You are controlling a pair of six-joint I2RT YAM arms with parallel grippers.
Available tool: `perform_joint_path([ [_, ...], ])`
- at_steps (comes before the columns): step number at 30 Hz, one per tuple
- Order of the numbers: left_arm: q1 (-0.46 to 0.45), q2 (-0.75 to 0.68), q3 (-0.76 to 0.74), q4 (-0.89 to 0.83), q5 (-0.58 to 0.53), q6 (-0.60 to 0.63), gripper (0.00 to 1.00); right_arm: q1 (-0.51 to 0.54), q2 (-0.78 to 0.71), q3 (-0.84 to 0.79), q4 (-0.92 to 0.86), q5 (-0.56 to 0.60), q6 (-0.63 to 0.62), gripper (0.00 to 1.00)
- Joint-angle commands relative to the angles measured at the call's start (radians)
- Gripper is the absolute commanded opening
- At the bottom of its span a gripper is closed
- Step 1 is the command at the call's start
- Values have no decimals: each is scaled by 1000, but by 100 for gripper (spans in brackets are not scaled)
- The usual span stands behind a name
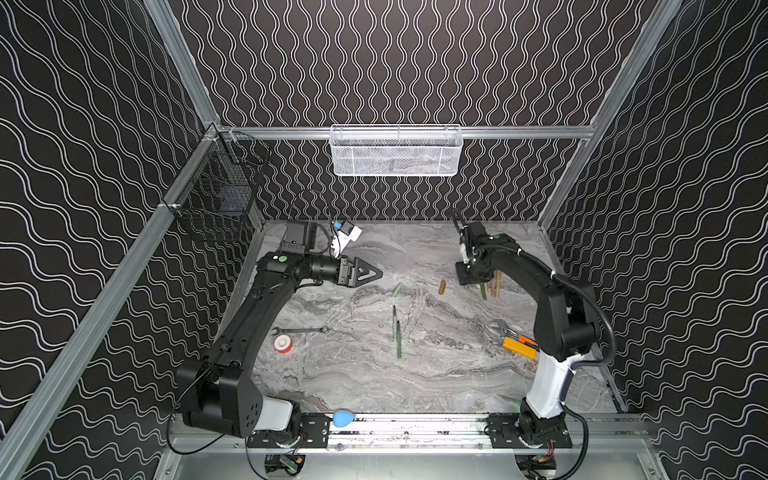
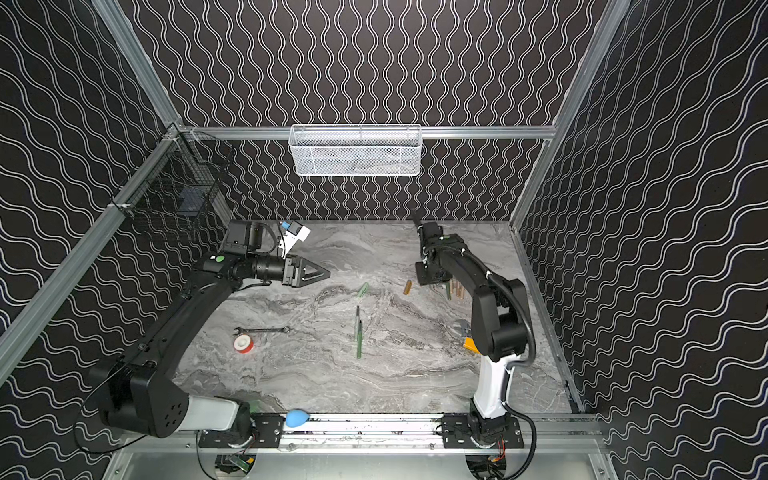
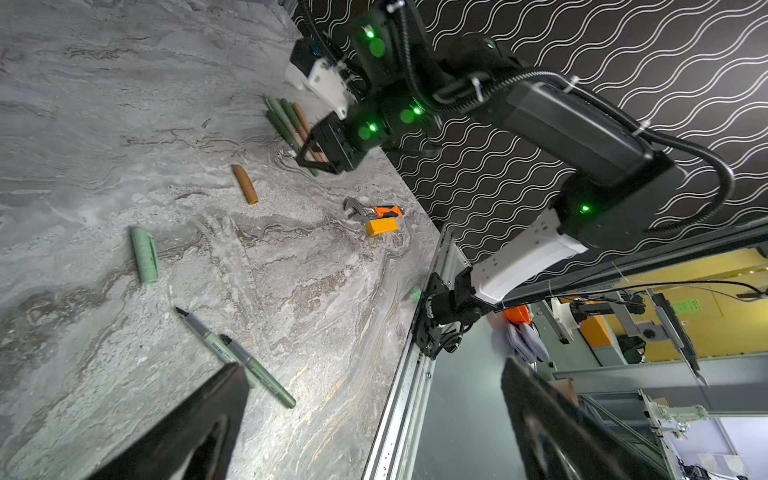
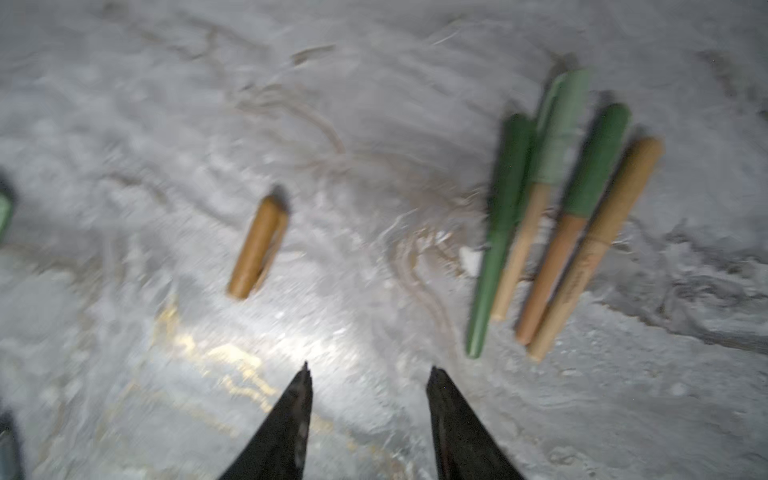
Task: Insert the pens into the pen caps
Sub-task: 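Move the right gripper to the light green pen nearer the robot and grasp it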
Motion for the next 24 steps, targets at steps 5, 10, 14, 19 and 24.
perform_joint_path([
  [5,7,62,50,24,-62,1,99,251,-150,-171,91,-216,34,56],
  [10,9,111,91,41,-84,-25,99,379,-166,-219,150,-254,87,59],
  [14,11,114,99,90,-87,-57,99,444,-119,-228,173,-231,123,59],
  [19,17,117,102,90,-88,-60,99,524,-59,-208,176,-174,160,59],
  [24,24,99,76,102,-88,-65,99,559,1,-176,154,-104,239,58],
])
